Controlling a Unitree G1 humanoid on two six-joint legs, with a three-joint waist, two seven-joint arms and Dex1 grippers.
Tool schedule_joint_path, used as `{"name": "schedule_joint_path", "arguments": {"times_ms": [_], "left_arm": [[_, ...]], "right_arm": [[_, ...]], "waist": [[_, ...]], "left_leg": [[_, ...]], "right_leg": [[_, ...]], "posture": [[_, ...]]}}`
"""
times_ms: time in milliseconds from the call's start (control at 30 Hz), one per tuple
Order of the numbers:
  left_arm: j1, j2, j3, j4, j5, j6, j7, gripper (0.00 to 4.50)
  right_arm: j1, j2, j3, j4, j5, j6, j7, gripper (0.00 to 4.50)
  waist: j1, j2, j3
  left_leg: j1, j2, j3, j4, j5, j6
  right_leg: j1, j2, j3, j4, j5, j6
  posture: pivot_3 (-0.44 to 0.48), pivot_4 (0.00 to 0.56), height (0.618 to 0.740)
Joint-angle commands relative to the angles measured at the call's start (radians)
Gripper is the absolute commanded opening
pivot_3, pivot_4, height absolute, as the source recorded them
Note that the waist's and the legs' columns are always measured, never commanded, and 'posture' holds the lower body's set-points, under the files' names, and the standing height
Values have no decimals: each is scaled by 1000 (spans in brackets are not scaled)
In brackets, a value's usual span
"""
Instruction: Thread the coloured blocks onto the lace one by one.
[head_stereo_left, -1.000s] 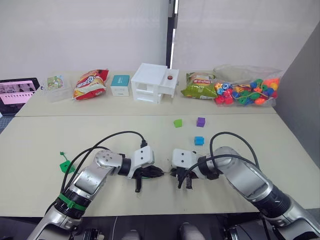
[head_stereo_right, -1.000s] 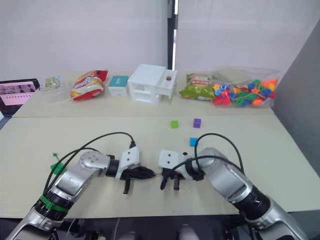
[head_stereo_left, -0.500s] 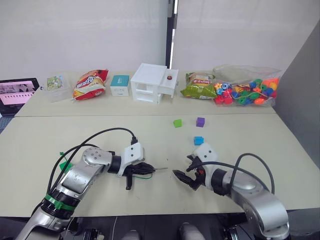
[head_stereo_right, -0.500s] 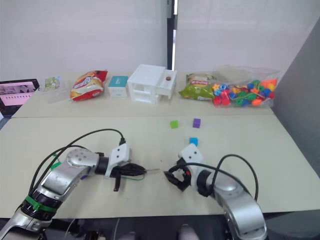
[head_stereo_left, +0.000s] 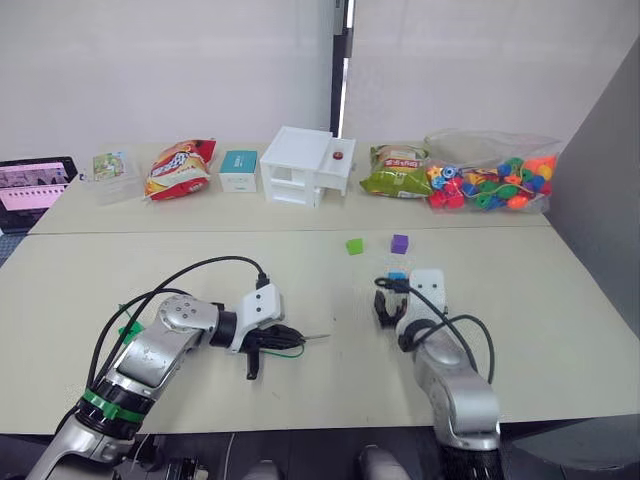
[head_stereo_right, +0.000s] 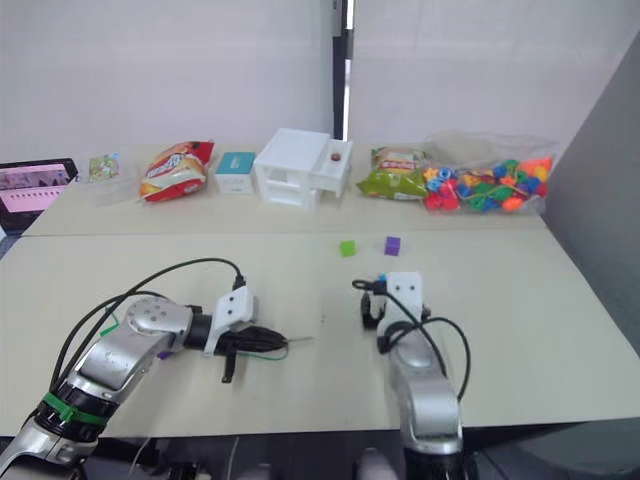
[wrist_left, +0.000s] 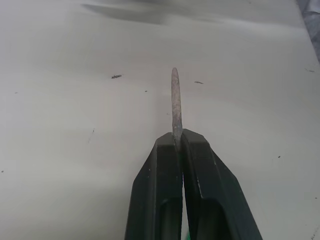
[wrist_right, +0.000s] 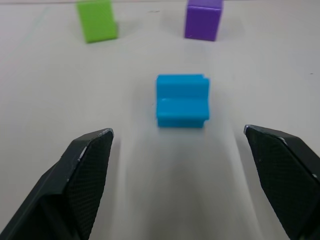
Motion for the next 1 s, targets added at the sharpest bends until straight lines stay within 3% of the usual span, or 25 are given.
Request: {"name": "schedule_joint_path", "arguments": {"times_ms": [33, 133, 167, 467, 600, 800, 1000], "left_arm": [[-11, 8, 22, -36, -12, 10, 4, 0], [-11, 10, 24, -42, -13, 17, 5, 0], [-11, 10, 25, -46, -14, 20, 7, 0], [-9, 9, 28, -62, -21, 36, 16, 0], [-13, 9, 26, -61, -22, 38, 18, 0], [-11, 15, 25, -59, -28, 33, 15, 0], [-16, 16, 16, -39, -30, 16, -6, 0]], "right_arm": [[-64, 20, -38, 117, 26, -126, -27, 4409], [-98, 34, -53, 195, 36, -190, -39, 4409], [-102, 37, -51, 210, 43, -204, -34, 4172], [-98, 29, -28, 228, 49, -263, -30, 1205], [-62, 26, -2, 135, 58, -219, -6, 1203], [150, -21, 192, -335, 107, 129, 66, 1203], [214, -78, 307, -536, 159, 399, 110, 1203]], "waist": [[-1, 0, 0], [-5, 0, 0], [-6, 0, 0], [-20, 0, 0], [-21, 0, 0], [-19, 1, 0], [-19, 1, 0]], "left_leg": [[0, 0, 0, 0, 0, 0], [0, 0, 0, -1, 0, 0], [0, 0, 0, -1, 0, 0], [0, 0, 0, -1, 0, 0], [0, 0, 0, -1, 0, 0], [-1, 0, -1, -2, 0, 0], [0, 0, 0, 0, 0, 0]], "right_leg": [[0, 0, 0, 0, 0, 0], [0, 0, 0, 0, 0, 0], [0, 0, 0, 0, 0, 0], [0, 0, 0, 0, 0, 0], [-1, 0, 0, 0, 0, 0], [-1, 0, 0, 0, 0, 0], [0, 0, 0, -1, 0, 0]], "posture": [[0, 150, 740], [0, 150, 740], [0, 150, 740], [0, 150, 740], [0, 150, 740], [0, 150, 740], [0, 150, 740]]}}
